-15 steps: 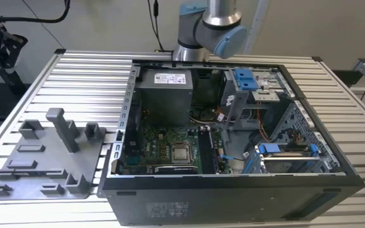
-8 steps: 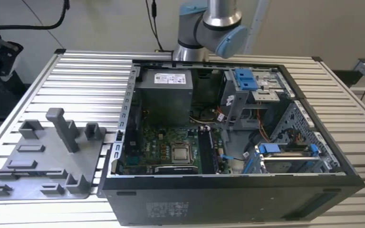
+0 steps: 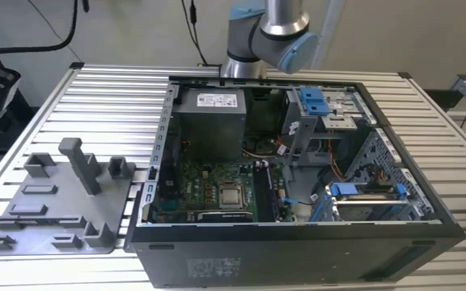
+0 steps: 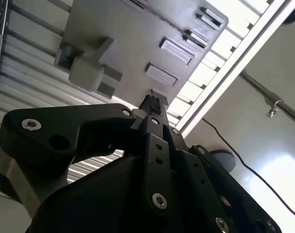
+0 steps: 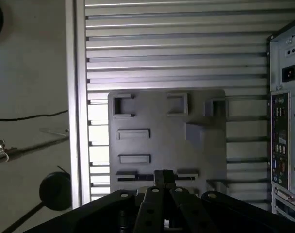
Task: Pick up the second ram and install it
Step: 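Reach for the second ram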
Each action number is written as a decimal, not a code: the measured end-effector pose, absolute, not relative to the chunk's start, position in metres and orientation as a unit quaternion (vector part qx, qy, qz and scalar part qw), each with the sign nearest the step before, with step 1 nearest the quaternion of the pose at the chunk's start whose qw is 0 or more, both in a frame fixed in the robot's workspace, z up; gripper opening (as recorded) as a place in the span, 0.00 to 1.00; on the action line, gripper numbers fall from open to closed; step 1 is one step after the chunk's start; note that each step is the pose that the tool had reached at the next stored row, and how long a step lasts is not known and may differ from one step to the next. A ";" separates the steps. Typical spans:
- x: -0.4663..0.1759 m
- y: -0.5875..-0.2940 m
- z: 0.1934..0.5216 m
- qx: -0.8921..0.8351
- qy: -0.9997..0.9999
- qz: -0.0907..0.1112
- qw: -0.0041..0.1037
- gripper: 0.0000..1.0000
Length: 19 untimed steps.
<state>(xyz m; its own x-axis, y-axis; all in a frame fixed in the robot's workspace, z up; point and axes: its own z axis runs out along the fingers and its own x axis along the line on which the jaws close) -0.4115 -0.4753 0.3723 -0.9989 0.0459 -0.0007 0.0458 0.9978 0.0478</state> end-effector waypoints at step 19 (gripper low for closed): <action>-0.411 -0.511 0.367 0.023 0.999 0.024 0.001 0.11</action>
<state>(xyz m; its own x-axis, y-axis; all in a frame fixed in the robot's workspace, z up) -0.4115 -0.5112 0.3669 -0.9990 0.0451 -0.0007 0.0451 0.9978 0.0478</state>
